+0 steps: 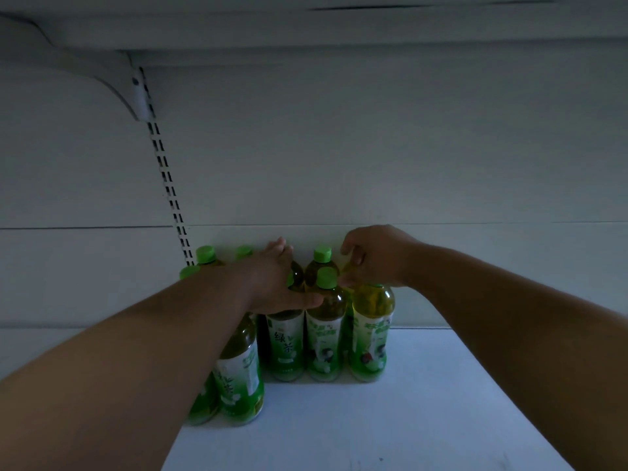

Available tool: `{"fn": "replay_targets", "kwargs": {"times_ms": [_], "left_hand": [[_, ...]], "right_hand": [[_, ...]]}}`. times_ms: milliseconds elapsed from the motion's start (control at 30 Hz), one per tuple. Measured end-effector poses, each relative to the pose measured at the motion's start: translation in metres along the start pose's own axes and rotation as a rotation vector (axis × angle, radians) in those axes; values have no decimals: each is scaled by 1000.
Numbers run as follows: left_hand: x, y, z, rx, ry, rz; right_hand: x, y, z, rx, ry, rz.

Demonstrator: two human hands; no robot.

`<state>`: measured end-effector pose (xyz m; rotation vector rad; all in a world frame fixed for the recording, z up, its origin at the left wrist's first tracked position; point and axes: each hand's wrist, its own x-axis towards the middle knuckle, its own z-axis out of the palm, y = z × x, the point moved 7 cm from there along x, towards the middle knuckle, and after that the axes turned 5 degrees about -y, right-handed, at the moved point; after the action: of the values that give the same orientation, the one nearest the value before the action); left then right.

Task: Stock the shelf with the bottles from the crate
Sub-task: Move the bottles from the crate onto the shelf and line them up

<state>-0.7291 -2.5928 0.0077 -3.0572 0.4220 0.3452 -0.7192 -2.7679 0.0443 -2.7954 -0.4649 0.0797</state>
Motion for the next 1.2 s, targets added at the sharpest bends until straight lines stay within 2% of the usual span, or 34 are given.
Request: {"fn": "replay_targets", "kwargs": {"times_ms": [167,300,533,833,1033,1200], "left_hand": [[14,30,-8,14,77,100],[26,60,-10,103,57,161],[28,57,-5,125,10,151],[32,55,-6,72,8,154],[34,55,-7,49,18,170],[23,58,-13,22,92,167]], "right_hand": [[-14,34,10,-125,-98,34],[-17,43,15,-53,-85,36],[-14,31,17,-78,-41,-31],[-10,31,17,-94,-20,-3],[-10,34,18,-48,-26,24],[-19,32,11,-24,-51,70]]}}
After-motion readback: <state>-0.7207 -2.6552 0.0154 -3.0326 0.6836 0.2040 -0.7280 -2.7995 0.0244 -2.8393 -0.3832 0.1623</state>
